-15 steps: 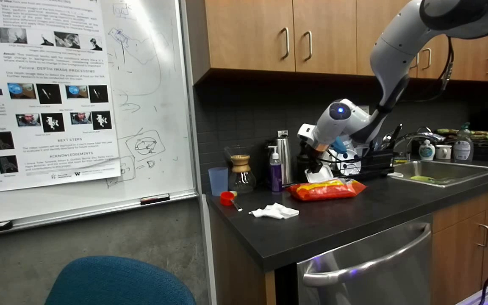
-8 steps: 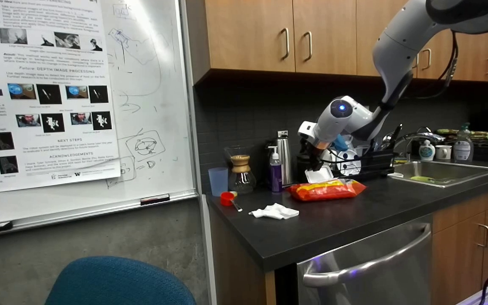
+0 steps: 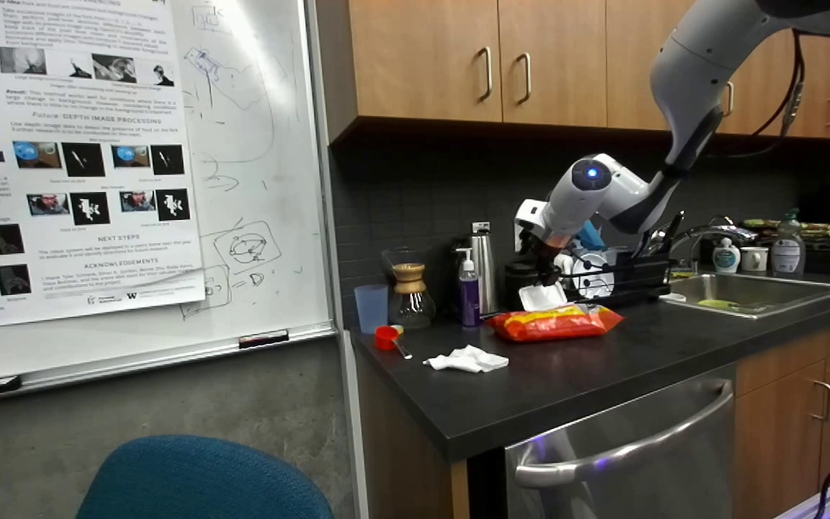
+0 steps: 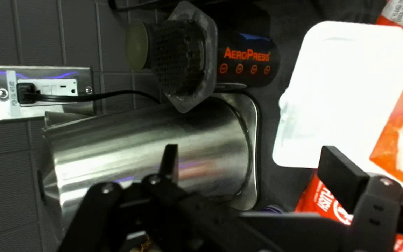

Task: Open the orange packet.

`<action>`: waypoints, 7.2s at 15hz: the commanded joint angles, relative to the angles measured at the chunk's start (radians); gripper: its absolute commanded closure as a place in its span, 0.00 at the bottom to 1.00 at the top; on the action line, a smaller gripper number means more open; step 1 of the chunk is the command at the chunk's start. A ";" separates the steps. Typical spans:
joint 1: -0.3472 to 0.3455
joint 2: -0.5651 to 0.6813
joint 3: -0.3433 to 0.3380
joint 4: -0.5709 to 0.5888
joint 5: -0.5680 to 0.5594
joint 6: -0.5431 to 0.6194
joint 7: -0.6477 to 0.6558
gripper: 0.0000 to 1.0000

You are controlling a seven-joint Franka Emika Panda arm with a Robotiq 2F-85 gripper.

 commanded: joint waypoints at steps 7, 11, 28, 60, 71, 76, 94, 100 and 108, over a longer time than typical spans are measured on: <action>0.017 -0.165 -0.059 -0.248 0.378 0.000 -0.353 0.00; 0.004 -0.210 -0.037 -0.309 0.561 0.006 -0.547 0.31; 0.048 -0.155 -0.028 -0.213 0.581 0.036 -0.595 1.00; 0.038 0.155 -0.070 0.028 0.478 0.041 -0.574 1.00; 0.041 0.133 -0.070 0.013 0.477 0.029 -0.570 1.00; 0.042 0.062 -0.068 -0.033 0.490 0.013 -0.564 1.00; 0.176 -0.474 -0.058 -0.475 1.489 -0.265 -1.187 0.15; 0.210 -0.610 -0.027 -0.418 1.591 -0.637 -1.126 0.00; 0.235 -0.635 -0.037 -0.409 1.582 -0.737 -1.118 0.00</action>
